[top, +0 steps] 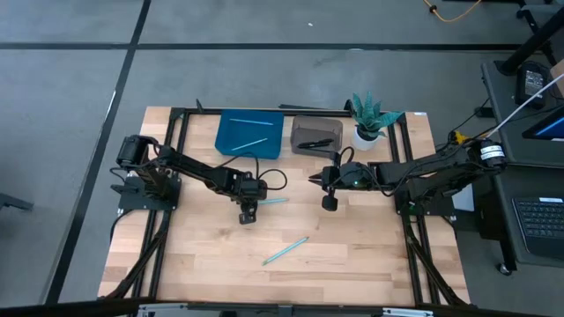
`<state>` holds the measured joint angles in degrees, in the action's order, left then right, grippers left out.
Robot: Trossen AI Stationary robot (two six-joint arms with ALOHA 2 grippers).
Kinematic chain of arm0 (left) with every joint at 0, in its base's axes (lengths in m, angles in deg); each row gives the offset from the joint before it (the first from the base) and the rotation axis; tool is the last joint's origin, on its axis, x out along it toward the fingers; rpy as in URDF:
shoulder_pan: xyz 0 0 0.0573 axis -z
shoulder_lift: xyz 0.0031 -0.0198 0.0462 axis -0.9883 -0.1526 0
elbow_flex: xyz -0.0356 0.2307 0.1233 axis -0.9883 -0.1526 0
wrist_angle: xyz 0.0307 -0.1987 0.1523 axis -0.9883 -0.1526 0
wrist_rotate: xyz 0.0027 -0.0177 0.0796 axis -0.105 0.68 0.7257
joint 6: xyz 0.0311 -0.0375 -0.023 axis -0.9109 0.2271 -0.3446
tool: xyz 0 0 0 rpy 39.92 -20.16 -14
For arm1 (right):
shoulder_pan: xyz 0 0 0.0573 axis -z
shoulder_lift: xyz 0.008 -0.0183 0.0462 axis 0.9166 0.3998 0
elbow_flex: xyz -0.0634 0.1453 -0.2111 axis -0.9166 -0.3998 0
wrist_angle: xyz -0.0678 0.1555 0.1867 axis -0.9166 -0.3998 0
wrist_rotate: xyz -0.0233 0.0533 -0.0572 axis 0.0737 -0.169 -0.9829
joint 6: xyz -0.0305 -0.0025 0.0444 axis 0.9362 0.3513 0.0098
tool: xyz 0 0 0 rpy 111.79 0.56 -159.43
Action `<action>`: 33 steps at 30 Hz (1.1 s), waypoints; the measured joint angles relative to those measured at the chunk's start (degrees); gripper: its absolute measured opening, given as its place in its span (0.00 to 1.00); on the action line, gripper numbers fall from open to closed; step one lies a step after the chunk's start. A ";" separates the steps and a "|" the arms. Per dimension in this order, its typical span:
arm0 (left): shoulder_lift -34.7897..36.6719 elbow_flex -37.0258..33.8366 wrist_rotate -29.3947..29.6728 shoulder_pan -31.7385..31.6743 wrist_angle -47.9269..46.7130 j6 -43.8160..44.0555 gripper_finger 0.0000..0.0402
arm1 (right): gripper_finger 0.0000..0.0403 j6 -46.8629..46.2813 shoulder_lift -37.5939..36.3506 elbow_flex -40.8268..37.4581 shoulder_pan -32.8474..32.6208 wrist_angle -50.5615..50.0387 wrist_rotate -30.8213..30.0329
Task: Sort pens & pencils
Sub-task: Put the light green pencil into the blue bin
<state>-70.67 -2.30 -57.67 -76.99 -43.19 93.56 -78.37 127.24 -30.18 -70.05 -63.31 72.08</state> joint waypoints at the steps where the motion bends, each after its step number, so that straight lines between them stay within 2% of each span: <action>1: 0.00 -0.01 -0.02 0.00 0.00 -0.67 0.05 | 0.09 0.00 0.00 0.00 0.00 0.00 -0.02; 8: -0.08 1.01 -0.22 0.00 -1.00 -3.07 0.04 | 0.09 0.02 0.00 0.00 0.00 -0.02 -0.02; 23: -0.32 9.63 -0.17 0.02 -10.32 -8.93 0.04 | 0.09 -0.17 0.02 0.00 0.00 -0.74 0.00; 33: 0.96 15.95 9.60 -1.81 -22.55 -11.98 0.04 | 0.09 -0.36 0.02 0.00 0.00 -1.57 0.01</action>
<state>-69.71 13.65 -48.07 -78.80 -65.74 81.58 -78.73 127.26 -30.18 -70.05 -64.88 72.08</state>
